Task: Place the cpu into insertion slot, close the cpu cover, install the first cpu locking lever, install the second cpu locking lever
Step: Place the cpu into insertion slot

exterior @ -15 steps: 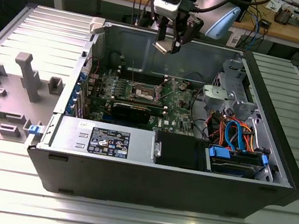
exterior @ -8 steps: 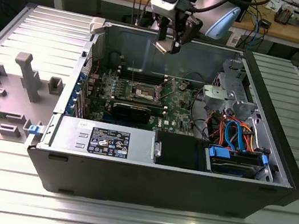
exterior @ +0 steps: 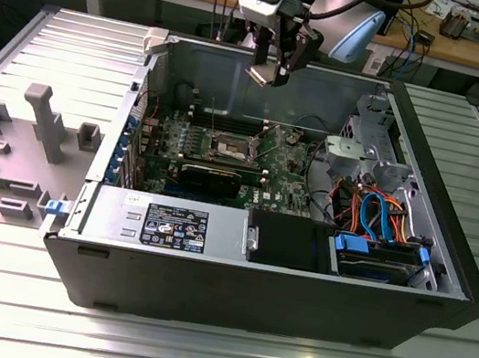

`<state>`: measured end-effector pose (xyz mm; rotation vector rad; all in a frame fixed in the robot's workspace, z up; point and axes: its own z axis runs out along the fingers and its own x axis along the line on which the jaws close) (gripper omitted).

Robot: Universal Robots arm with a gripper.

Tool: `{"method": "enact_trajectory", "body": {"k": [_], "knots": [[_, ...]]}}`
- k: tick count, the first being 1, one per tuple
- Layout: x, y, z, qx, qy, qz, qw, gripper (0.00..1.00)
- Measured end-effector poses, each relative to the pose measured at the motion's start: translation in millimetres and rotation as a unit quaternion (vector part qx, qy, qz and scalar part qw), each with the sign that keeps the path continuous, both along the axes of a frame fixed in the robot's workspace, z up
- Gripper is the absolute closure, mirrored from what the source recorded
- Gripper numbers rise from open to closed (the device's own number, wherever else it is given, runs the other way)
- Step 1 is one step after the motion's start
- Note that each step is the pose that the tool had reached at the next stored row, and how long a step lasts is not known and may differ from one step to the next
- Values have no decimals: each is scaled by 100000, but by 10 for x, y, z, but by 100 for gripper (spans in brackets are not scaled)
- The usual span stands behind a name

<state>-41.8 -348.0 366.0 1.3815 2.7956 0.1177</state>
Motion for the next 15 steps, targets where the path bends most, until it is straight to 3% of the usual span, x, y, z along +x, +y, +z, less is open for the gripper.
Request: {"method": "enact_trajectory", "body": {"k": [4, 7, 10, 15], "knots": [[0, 0, -1, -8, -1, -440, 99999, 46], [0, 0, -4, -13, 1, -3427, 99941, 46], [0, 0, -5, -10, 4, -5030, 99873, 46], [0, 0, -5, -14, 0, -5150, 99867, 46]]}}
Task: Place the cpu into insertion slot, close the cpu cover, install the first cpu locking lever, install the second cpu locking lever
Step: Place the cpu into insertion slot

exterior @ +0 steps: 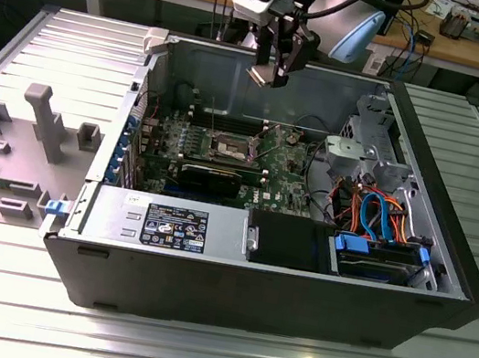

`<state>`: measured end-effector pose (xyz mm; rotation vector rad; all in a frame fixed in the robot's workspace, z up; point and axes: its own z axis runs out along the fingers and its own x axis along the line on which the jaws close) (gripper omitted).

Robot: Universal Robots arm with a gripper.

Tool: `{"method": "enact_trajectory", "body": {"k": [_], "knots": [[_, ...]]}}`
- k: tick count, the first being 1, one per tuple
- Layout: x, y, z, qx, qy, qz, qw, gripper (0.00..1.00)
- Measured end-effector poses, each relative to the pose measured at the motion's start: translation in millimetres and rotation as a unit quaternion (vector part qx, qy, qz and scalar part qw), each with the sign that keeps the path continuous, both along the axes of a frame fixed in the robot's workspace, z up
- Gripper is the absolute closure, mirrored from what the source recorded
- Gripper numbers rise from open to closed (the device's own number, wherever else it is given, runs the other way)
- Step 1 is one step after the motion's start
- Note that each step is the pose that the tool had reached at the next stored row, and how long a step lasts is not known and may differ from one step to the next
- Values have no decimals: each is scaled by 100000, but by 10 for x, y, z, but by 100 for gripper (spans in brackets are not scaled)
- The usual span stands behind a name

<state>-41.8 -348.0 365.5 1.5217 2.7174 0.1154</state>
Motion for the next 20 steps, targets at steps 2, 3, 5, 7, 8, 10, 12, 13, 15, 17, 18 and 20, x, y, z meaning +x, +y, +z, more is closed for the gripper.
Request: {"method": "enact_trajectory", "body": {"k": [2, 3, 5, 7, 8, 10, 12, 13, 15, 17, 18, 20], "knots": [[0, 0, 0, 2, 1, -6, 100000, 46], [0, 0, 0, 0, 1, -11, 100000, 46], [0, 0, 0, 2, 1, -19, 100000, 46], [0, 0, 0, 3, 2, -37, 100000, 46], [0, 0, 0, 1, 0, -86, 100000, 46], [0, 0, -1, 5, -1, -517, 99999, 46], [0, 0, -2, 0, 2, -1002, 99995, 46], [-1, 0, -3, 0, 2, -1312, 99991, 46], [-1, -1, -3, -3, 3, -1554, 99988, 46], [-1, -1, -4, 1, 2, -1560, 99988, 46], [-1, 0, -4, 0, 0, -1567, 99988, 46], [-1, 0, -4, 0, 3, -1913, 99982, 46]]}}
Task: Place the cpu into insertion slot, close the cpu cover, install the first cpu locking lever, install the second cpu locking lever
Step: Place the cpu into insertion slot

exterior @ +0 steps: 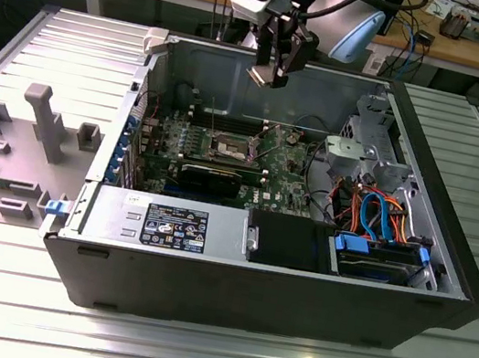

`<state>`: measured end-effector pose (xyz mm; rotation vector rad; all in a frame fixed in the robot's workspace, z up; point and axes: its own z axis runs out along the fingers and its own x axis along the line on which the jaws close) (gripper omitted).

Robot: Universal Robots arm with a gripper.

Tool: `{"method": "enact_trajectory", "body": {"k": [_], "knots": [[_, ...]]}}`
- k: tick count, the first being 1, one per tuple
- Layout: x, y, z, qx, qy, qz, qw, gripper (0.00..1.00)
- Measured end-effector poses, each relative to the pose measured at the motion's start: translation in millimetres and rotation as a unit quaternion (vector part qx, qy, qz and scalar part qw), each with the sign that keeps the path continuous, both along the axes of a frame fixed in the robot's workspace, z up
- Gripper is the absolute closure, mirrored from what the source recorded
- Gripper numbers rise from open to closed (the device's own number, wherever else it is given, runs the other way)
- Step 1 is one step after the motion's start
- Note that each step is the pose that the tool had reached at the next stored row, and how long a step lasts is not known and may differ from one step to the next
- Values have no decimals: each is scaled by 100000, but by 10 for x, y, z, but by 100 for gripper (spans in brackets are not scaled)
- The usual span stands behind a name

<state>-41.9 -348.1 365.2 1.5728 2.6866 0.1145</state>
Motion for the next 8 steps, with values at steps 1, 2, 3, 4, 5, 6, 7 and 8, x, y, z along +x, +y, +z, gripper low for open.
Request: {"method": "enact_trajectory", "body": {"k": [1, 2, 3, 4, 5, 6, 7, 8], "knots": [[0, 0, 0, 0, -3, -192, 100000, 46], [0, 0, 0, 2, -3, -206, 100000, 46], [0, 0, 0, 0, -1, -235, 100000, 46], [0, 0, 0, -1, -2, -278, 100000, 46], [0, 0, 0, 2, -3, -279, 100000, 46], [0, 0, 0, 0, -3, -285, 100000, 46], [0, 0, 0, 3, -2, -291, 100000, 46], [0, 0, 0, 0, -3, -294, 100000, 46]]}}
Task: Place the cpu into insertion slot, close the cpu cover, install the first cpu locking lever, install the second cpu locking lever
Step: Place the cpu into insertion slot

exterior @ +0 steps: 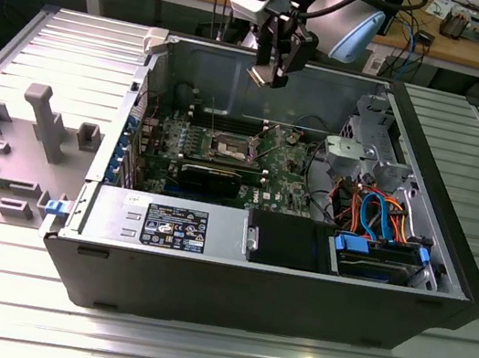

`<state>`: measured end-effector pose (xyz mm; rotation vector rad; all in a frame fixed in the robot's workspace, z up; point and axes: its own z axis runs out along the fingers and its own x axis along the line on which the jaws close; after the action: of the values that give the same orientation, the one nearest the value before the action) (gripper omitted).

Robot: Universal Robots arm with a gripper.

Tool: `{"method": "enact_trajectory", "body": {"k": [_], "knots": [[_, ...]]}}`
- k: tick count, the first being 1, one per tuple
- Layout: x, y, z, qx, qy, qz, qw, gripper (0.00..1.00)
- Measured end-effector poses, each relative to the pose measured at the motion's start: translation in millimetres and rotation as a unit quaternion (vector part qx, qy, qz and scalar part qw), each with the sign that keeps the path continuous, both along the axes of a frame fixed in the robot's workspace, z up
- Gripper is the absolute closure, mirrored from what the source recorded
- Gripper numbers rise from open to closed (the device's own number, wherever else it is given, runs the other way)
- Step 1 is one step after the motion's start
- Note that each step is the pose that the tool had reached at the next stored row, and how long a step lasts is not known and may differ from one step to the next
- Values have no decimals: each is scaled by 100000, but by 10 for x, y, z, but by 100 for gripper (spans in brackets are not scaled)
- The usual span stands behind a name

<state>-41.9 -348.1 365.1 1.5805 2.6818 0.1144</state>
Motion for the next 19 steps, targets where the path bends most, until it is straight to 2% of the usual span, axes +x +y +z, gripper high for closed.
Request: {"method": "enact_trajectory", "body": {"k": [7, 10, 14, 19], "knots": [[0, 0, 0, -5, 2, -49, 100000, 46], [0, 0, -14, -2, 1, -1968, 99981, 46], [0, 1, -30, 5, 1, -5337, 99857, 46], [-13, 3, -46, 15, 18, -7849, 99692, 46]]}}
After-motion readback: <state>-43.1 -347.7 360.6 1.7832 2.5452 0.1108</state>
